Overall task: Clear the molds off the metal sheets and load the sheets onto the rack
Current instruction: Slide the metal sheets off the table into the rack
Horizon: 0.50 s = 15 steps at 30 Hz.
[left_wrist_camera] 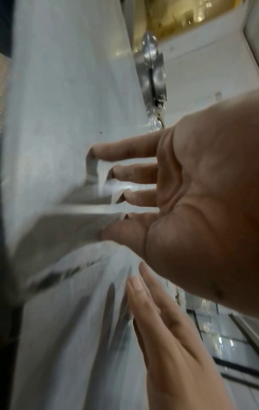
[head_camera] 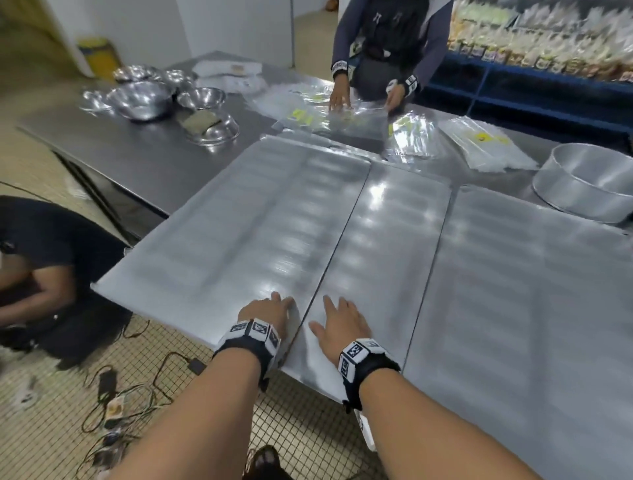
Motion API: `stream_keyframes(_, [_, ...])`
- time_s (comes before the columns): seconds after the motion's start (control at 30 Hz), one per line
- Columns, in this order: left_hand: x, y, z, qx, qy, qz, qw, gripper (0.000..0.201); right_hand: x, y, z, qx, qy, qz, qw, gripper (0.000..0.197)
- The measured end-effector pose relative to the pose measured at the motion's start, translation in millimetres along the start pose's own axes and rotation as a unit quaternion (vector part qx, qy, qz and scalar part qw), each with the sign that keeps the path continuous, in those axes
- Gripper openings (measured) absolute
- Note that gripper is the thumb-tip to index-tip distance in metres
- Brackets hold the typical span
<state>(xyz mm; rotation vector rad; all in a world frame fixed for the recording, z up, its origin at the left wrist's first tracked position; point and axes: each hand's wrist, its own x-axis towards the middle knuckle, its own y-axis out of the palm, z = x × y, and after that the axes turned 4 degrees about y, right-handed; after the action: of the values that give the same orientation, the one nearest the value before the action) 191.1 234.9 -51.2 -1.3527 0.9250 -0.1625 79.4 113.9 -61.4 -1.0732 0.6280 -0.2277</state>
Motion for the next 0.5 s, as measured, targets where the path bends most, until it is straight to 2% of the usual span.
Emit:
stream_keyframes(0.17, [5,-27,18,0.004,0.093,-0.035,0.995,0.033,14,4,23,-0.023,0.019,-0.023,0.999,0.066])
stream_keyframes(0.27, [14,-34,53,-0.101,0.078,-0.074,0.989,0.029,21,6,37,-0.018,0.065,-0.025,0.997,0.067])
stream_keyframes(0.3, [20,-34,69,-0.141,0.066,-0.088,0.984,0.033,24,8,42,-0.015,0.084,-0.028,0.996,0.069])
stream_keyframes(0.37, [33,-34,104,-0.174,0.014,-0.088,0.981,0.054,29,11,55,-0.003,0.130,-0.031,0.991,0.076])
stream_keyframes(0.47, [52,-41,162,-0.146,-0.099,-0.056,0.983,0.101,37,15,77,0.027,0.203,-0.050,0.978,0.091])
stream_keyframes(0.5, [57,-43,180,-0.142,-0.126,-0.057,0.980,0.110,41,16,84,0.046,0.227,-0.058,0.971,0.095])
